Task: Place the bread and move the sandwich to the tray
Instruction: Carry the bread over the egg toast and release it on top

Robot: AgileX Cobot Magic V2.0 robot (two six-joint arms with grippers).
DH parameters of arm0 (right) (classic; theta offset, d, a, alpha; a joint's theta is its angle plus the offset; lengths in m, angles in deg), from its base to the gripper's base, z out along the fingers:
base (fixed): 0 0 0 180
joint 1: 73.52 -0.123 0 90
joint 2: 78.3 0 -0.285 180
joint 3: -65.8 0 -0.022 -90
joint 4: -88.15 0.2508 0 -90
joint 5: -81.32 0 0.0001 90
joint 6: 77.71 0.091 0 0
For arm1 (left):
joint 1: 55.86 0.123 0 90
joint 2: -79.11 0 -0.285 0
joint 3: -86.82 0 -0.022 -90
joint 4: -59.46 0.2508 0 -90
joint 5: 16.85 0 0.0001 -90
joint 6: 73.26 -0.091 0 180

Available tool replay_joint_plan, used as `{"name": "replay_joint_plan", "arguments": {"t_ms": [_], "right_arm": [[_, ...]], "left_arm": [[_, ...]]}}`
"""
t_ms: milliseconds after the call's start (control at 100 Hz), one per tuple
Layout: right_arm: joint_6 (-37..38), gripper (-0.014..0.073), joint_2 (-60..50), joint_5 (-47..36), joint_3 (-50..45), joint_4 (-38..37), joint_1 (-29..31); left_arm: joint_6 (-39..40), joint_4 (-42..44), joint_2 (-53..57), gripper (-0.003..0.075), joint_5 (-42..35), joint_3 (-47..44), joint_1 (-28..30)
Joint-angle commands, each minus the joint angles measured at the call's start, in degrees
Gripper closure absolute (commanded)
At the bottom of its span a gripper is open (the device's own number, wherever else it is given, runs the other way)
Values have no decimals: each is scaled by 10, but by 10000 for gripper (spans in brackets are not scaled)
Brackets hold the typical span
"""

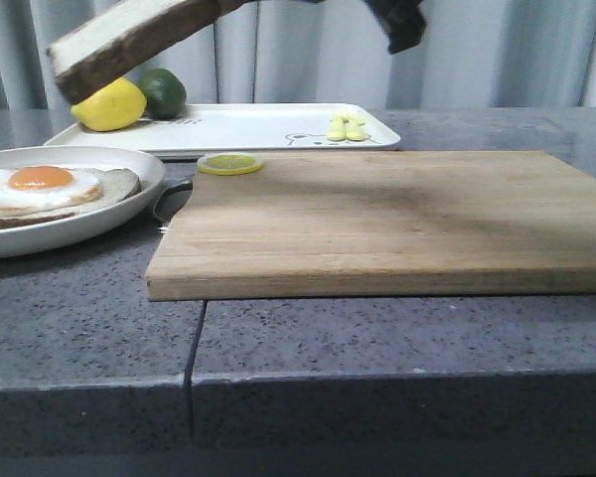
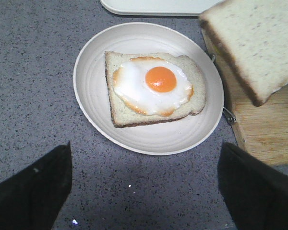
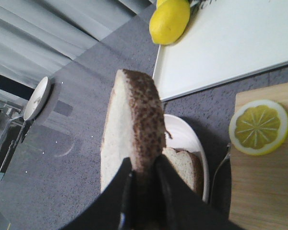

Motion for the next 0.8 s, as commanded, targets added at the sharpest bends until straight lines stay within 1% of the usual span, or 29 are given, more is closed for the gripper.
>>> {"name": "replay_joint_plan", "arguments": {"t_ms": [0,230,440,790], "right_arm": [[18,652,9,-1,43,34,-14],[68,652,74,-22,104,34,-50],[112,652,113,-27,125,34,-66],[118,652,143,-26,126,34,-73]], "left_arm": [[1,-14,-1,146,-37,20,2],[1,-14,-1,146,-37,20,2],[1,-14,-1,146,-37,20,2],[1,-14,-1,146,-37,20,2]]}}
